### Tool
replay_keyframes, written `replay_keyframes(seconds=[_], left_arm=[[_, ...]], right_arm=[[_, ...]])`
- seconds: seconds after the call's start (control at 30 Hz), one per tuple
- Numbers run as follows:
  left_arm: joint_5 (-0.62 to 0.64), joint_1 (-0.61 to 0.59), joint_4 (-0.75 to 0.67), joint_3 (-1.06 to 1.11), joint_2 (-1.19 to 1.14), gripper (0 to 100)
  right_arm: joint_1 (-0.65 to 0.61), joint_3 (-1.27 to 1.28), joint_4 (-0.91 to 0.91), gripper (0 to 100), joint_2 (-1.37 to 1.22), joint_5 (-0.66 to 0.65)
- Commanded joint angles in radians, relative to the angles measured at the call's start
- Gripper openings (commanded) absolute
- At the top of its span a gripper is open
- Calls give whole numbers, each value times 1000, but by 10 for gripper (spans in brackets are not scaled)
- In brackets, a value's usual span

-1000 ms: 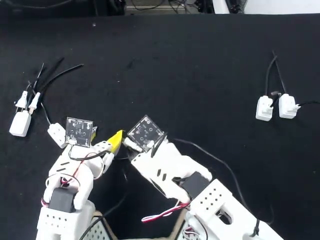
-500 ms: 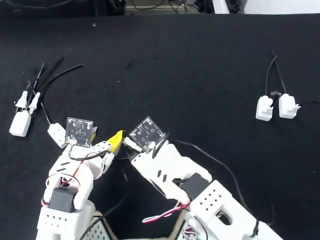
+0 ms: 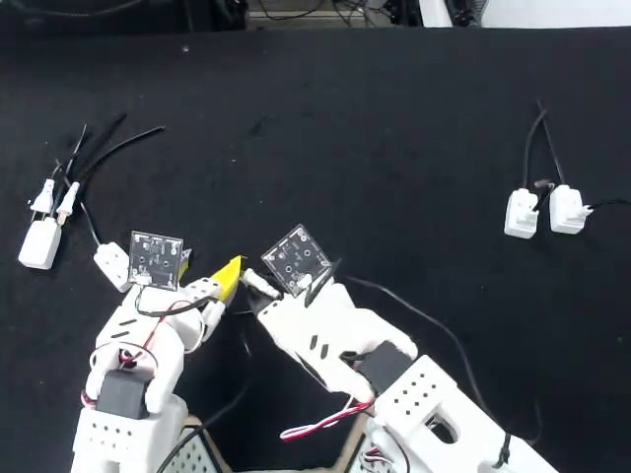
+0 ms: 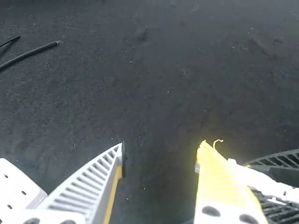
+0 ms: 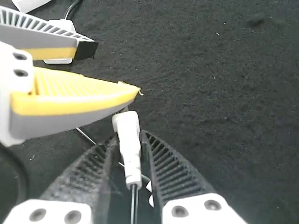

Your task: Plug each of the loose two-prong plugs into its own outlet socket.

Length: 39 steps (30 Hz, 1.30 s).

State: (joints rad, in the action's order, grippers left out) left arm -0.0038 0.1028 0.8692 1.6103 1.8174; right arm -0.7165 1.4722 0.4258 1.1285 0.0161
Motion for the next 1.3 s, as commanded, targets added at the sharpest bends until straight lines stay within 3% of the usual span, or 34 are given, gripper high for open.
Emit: replay_keyframes(seconds=[0.0,0.17,0.4,0.57,1.13,1.27], left_arm=[[-11,12,14,5,-11,252],[-9,-13,20,-27,-9,252],[-3,-107,0,-30,-9,252],[-3,-104,-37,13,-9,252],[-3,-102,-92,68,-9,252],[-3,-102,-92,68,-9,252]], right_arm=[[15,-33,-44,11,42,14],[138,-36,40,10,39,-106],[293,-194,302,11,38,-112],[308,-435,531,11,-19,-114],[307,-1176,1060,11,-977,-100],[310,-1349,1204,11,-1159,6]])
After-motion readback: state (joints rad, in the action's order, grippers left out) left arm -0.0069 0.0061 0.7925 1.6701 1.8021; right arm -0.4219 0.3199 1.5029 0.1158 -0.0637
